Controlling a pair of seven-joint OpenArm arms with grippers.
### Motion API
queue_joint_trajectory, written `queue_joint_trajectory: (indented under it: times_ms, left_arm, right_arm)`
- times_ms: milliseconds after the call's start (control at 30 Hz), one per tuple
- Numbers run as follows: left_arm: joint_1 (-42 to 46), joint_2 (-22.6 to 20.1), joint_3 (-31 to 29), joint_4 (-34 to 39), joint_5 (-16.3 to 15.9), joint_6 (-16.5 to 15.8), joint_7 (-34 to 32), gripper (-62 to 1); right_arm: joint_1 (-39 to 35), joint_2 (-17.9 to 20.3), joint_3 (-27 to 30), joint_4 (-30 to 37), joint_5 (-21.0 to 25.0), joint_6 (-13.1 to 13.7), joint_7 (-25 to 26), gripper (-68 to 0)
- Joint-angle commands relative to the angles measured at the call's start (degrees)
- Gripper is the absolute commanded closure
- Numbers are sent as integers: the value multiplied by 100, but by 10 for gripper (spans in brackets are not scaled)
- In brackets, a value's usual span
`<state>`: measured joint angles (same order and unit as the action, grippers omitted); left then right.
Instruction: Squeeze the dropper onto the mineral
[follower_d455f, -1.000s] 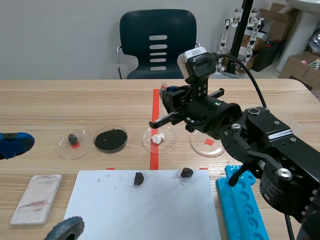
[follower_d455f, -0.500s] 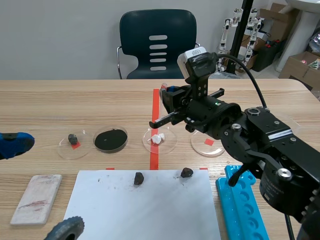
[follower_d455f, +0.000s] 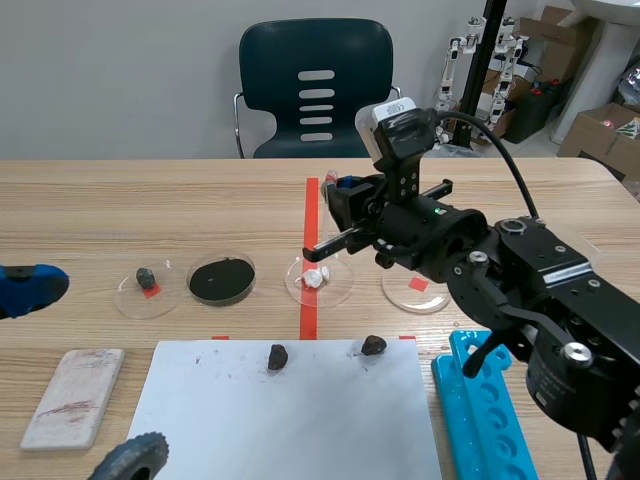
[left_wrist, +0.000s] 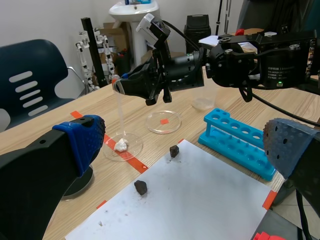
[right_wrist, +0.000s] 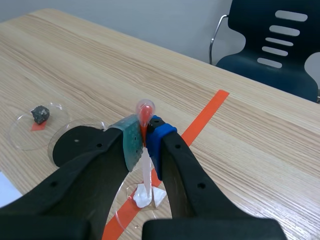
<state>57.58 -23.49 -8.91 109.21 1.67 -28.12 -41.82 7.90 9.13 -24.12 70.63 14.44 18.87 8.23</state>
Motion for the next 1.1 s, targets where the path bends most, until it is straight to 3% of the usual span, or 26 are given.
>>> queue_joint_trajectory:
  times_ms: [0,467,600,1067]
  left_arm:
    - [33,44,-11,22,-59,13,-76,-623]
    - [33,44,-11,22,-59,13,-76,-623]
    - [33,44,-11,22,-59,13,-76,-623]
    - [33,44,-11,22,-59,13,-76,-623]
  right_arm:
    - [0,101,15,302,59,2,66,-10]
    - [-695,503,149,1873,61,-9,-256,-10]
    - [-1045,625,275,2402,61,-168,-420,-10]
    - [-2590,785,1058,4210,433,-282,-931,-10]
